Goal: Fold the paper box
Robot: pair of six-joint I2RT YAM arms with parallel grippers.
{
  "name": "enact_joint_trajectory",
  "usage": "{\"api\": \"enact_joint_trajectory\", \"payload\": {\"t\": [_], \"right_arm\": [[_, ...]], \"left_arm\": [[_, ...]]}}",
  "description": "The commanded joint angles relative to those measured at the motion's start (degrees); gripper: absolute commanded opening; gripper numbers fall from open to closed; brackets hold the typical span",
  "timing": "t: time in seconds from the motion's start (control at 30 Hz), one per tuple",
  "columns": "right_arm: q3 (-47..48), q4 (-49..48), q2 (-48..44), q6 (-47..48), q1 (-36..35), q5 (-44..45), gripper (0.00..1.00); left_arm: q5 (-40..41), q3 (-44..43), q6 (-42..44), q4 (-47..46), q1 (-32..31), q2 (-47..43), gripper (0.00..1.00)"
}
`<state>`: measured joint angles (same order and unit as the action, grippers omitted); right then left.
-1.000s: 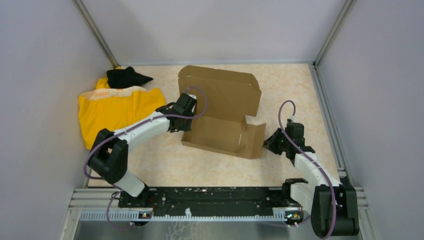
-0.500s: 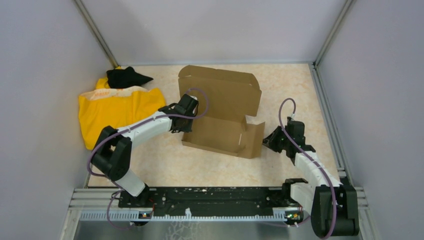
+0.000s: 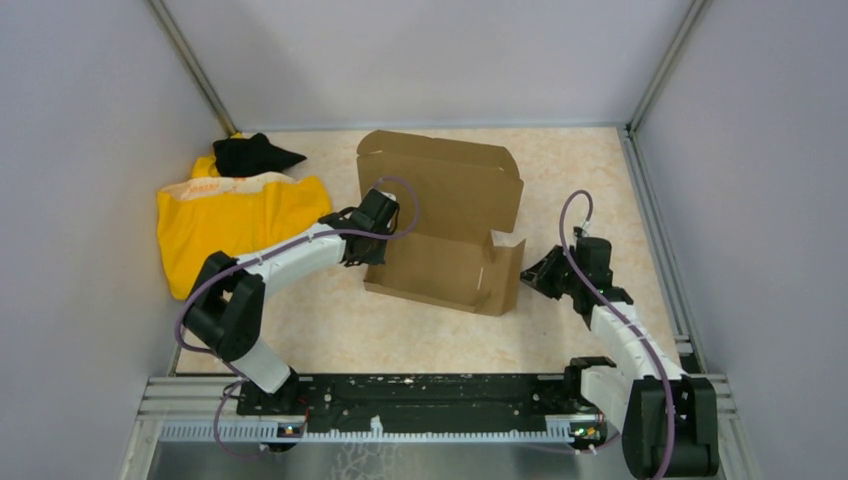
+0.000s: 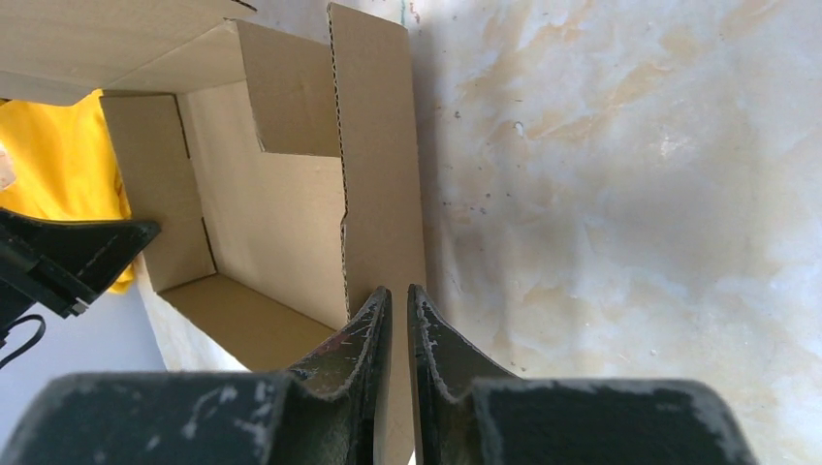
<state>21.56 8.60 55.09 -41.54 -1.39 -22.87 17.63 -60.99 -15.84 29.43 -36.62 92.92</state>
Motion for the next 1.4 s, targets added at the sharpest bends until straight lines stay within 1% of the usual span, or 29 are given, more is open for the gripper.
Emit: {"api": "enact_joint_trajectory", "payload": {"t": [0.0,0.27,0.7,0.9,1.07,1.13,1.23,1.37], "right_arm": [[2.9,-4.7,-1.2,-1.4,-1.5,-1.7,0.11],[2.6,-8.0,0.9,-3.0,-4.8,-1.0,0.12],[2.3,-12.6,3.4,-4.9,-8.1,0.1,0.13],[2.9,-13.0,5.0,-4.9,-9.8,1.0,0.14],[3.2,-12.9,5.4,-4.7,-9.8,1.1,0.17],[4.1,-11.8,5.1,-4.1,-9.8,1.6,0.17],[5.7,-8.8,3.0,-2.7,-9.8,3.1,0.22],[8.4,-1.8,0.3,-0.2,-9.7,5.8,0.28]], "left_arm": [[-0.2,0.2,-1.0,-0.8,-0.5,1.4,0.01],[-0.4,0.3,-1.0,-0.8,-0.7,1.1,0.01],[-0.8,0.3,-1.0,-1.0,-0.7,1.1,0.0],[-0.7,0.4,-0.9,-0.9,-0.7,1.1,0.0],[-0.7,0.7,-0.8,-1.1,-0.8,1.1,0.0],[-0.5,0.7,-0.9,-1.1,-0.7,1.3,0.0],[-0.2,0.8,-0.8,-1.0,-0.8,1.2,0.0],[0.2,0.7,-0.8,-0.8,-0.8,0.8,0.01]]}}
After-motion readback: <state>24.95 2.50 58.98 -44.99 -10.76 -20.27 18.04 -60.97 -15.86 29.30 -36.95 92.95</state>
